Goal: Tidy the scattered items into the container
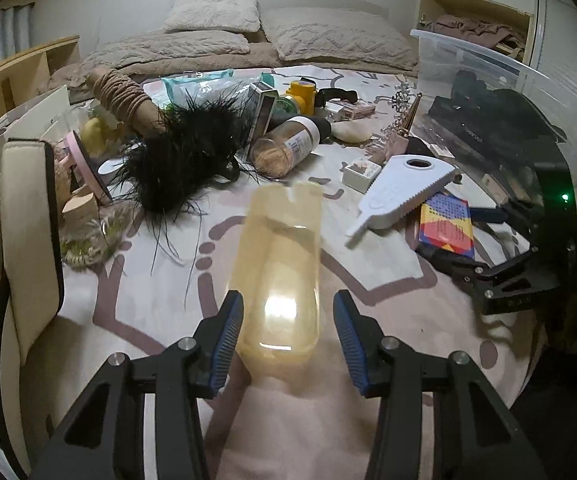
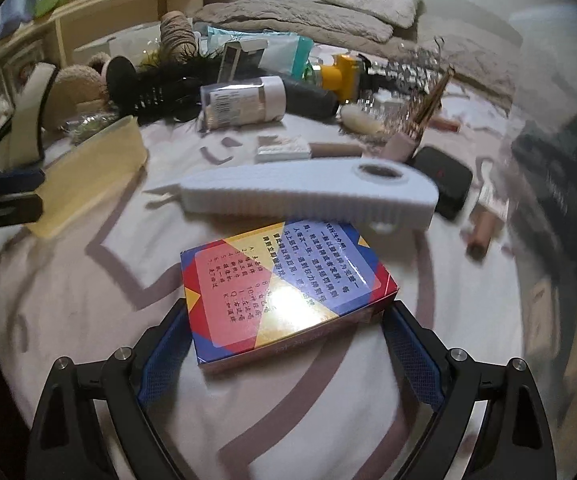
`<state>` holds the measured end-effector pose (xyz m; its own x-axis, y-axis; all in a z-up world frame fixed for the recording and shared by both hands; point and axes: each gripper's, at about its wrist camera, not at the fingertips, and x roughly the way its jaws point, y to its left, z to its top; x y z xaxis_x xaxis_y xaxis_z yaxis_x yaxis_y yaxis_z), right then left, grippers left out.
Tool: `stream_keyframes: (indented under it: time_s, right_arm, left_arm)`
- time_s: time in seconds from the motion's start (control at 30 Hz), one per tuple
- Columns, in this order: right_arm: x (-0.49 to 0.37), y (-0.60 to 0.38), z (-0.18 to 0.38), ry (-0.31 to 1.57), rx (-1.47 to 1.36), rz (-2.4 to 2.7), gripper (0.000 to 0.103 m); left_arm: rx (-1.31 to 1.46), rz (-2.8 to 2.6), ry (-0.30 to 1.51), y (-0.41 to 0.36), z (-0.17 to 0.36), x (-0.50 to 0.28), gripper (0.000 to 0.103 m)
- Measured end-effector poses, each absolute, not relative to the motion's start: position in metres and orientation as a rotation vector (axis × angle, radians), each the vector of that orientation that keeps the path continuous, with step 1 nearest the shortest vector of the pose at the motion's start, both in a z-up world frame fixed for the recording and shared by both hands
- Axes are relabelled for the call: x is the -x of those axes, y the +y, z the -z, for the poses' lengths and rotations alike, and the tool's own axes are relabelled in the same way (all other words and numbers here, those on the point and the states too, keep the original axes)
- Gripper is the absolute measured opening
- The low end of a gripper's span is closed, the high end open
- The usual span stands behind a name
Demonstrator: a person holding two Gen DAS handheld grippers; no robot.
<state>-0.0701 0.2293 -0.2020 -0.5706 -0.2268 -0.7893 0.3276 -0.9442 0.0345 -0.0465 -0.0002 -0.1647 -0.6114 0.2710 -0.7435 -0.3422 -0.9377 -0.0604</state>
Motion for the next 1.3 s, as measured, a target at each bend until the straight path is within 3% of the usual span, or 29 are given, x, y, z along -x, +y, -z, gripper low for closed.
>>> stream_keyframes:
  time_s: [0.07,0.37,0.4,0.43,0.5,0.73,0.93,1.1,1.3]
  right_arm:
    - [0.056,0.23,0.201,0.074,-1.241,2.525,0.094]
    - [0.008,0.204,0.193,0.118,-1.242,2.499,0.094]
    - [0.007,0.203,0.193,0.124,-1.245,2.496,0.094]
    - [0.006,0.202,0.192,0.125,-1.25,2.49,0.094]
    - [0.003,0.2,0.19,0.119,-1.261,2.471,0.094]
    - [0.003,0.206,0.179,0.139,-1.269,2.441,0.094]
    - [0.014,0.223,0.166,0.188,-1.206,2.499,0.098]
    - [0.028,0.225,0.163,0.294,-1.155,2.477,0.103]
    - [0.055,0.231,0.163,0.247,-1.15,2.394,0.103]
  left_arm:
    - [1.157,-2.546,0.107,-0.001,0.164,0.043,0.041]
    - [1.162,-2.57,0.045,-0.01,0.161,0.034,0.04]
    - [1.162,-2.58,0.029,-0.012,0.161,0.033,0.046]
    - [1.16,-2.593,0.01,-0.015,0.159,0.033,0.06]
    - [1.15,-2.619,-0.034,-0.021,0.157,0.031,0.074]
    - [1.19,-2.631,-0.235,-0.038,0.151,0.042,0.095]
    - [1.276,-2.566,-0.426,-0.038,0.152,0.062,0.099]
    - [1.35,-2.547,-0.489,-0.031,0.159,0.078,0.099]
    - [1.376,-2.559,-0.475,-0.023,0.163,0.088,0.099]
